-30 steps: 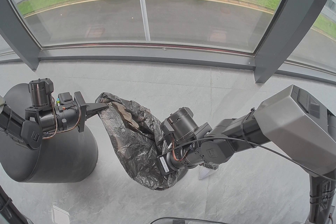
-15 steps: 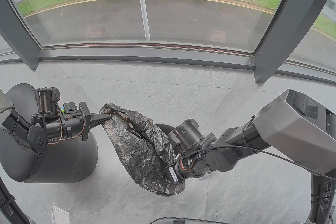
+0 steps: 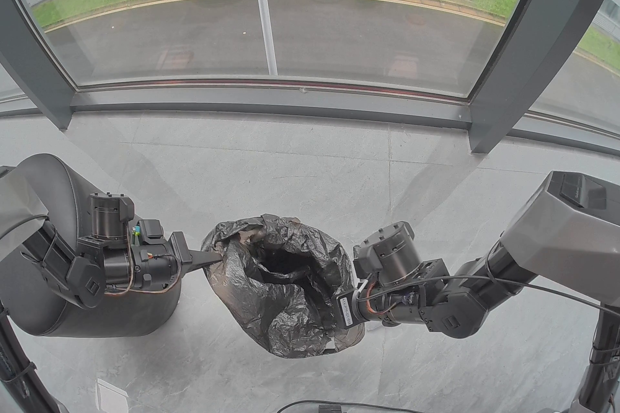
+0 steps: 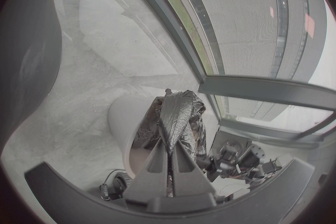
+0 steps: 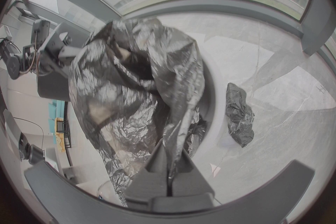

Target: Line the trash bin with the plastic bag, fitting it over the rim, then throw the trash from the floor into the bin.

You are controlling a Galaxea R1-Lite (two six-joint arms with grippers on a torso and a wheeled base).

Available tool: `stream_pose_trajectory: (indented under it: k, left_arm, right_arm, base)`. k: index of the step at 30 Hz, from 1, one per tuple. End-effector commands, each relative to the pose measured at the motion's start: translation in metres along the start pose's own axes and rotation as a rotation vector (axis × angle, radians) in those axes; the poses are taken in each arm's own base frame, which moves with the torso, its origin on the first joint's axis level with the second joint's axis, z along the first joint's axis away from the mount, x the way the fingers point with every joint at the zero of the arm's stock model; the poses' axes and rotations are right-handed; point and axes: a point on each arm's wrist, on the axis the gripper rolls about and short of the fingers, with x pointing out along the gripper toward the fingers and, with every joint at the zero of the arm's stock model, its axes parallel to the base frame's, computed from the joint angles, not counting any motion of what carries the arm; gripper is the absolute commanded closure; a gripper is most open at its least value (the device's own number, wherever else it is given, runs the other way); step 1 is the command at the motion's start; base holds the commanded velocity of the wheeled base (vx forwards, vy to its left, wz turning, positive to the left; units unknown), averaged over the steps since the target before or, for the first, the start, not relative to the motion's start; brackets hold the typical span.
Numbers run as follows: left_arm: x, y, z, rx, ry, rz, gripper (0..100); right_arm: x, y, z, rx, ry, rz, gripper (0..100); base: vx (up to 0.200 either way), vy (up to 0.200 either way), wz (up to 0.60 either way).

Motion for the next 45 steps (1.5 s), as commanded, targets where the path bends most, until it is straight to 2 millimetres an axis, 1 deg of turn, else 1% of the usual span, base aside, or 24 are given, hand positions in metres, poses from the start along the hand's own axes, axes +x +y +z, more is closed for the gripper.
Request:
stream_pose_trajectory:
  k: [1,4,7,9,11,13,19,31,32,38,41,42,43,45]
  left_arm:
    - [0.012,-0.002,-0.023,0.079,0.083,0.010,100]
    - [0.017,0.000,-0.031,0.123,0.119,0.014,100]
    - [0.018,0.002,-0.034,0.137,0.128,0.024,100]
    - [0.027,0.008,-0.041,0.177,0.122,0.096,100]
    - [0.032,0.012,-0.044,0.206,0.118,0.137,100]
    - [0.035,0.014,-0.046,0.224,0.129,0.144,100]
    - [0.040,0.015,-0.045,0.235,0.128,0.144,100]
    - [0.038,0.014,-0.042,0.224,0.116,0.141,100]
    - [0.038,0.014,-0.042,0.224,0.116,0.141,100]
    - [0.036,0.011,-0.041,0.229,0.109,0.133,100]
    - [0.034,0.008,-0.039,0.228,0.098,0.125,100]
    - [0.033,0.008,-0.038,0.227,0.096,0.125,100]
    - [0.033,0.008,-0.038,0.225,0.093,0.125,100]
    - [0.033,0.008,-0.037,0.225,0.090,0.125,100]
  right_arm:
    - [-0.004,-0.012,-0.018,0.011,-0.038,-0.032,100]
    - [-0.001,-0.015,-0.023,0.013,-0.098,-0.070,100]
    - [-0.001,-0.016,-0.026,0.011,-0.110,-0.086,100]
    - [-0.003,-0.019,-0.033,0.009,-0.100,-0.095,100]
    - [-0.003,-0.022,-0.033,0.014,-0.099,-0.102,100]
    - [-0.002,-0.023,-0.034,0.013,-0.094,-0.103,100]
    - [0.005,-0.025,-0.033,0.013,-0.132,-0.101,100]
    - [0.016,-0.030,-0.036,0.008,-0.134,-0.114,100]
    - [0.016,-0.030,-0.036,0.008,-0.134,-0.114,0]
    - [0.009,-0.029,-0.032,0.010,-0.150,-0.111,0]
    - [-0.004,-0.026,-0.020,0.012,-0.197,-0.099,0]
    - [-0.004,-0.025,-0.019,0.013,-0.202,-0.098,0]
    - [-0.011,-0.023,-0.012,0.012,-0.228,-0.090,0]
    - [-0.016,-0.019,-0.005,0.008,-0.257,-0.079,0]
  base:
    - [0.000,0.000,0.00]
    - [0.000,0.000,0.00]
    - [0.000,0.000,0.00]
    - [0.000,0.000,0.00]
    - [0.000,0.000,0.00]
    - [0.000,0.000,0.00]
    - [0.000,0.000,0.00]
    - [0.000,0.000,0.00]
    - [0.000,0.000,0.00]
    - [0.000,0.000,0.00]
    - [0.000,0.000,0.00]
    - [0.000,0.000,0.00]
    - [0.000,0.000,0.00]
    - [0.000,0.000,0.00]
